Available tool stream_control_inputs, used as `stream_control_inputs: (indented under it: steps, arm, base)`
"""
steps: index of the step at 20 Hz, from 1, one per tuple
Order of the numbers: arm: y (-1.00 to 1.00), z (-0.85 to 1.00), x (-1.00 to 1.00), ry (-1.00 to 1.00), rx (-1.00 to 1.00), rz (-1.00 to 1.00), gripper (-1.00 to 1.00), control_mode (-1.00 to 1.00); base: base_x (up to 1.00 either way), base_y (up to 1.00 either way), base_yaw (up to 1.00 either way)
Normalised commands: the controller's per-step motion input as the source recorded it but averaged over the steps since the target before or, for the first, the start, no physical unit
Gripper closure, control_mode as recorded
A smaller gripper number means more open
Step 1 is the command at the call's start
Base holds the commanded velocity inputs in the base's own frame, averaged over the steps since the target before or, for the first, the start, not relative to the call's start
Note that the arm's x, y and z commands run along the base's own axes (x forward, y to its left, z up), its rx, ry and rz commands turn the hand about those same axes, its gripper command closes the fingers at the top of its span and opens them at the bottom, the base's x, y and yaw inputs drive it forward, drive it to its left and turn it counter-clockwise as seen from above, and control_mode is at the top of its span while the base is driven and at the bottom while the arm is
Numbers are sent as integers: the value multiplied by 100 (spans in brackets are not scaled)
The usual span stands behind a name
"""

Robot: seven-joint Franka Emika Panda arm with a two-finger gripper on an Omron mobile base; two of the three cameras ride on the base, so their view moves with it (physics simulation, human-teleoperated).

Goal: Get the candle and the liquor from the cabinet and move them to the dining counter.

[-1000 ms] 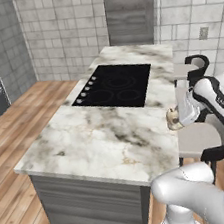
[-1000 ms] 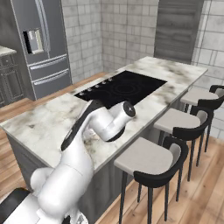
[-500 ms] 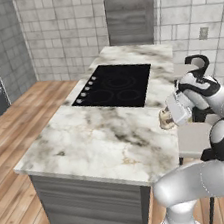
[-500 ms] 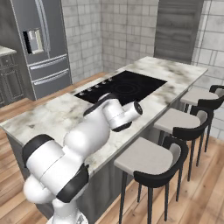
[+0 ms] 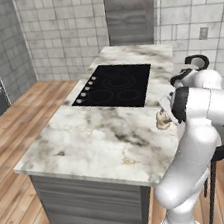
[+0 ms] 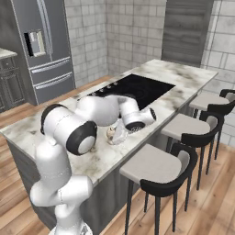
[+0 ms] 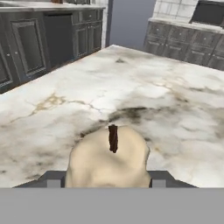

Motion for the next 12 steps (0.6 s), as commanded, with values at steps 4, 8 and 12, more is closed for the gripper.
stream_control_inputs:
  steps: [4,8,12]
  arm:
    - [-4,-29,32,-1,6,10,100,-100]
    - [-1,-30,35,0,6,9,100,-100]
    - [2,-37,33,0,5,7,100,-100]
  base:
    - [0,0,0]
    - [0,0,0]
    - [0,0,0]
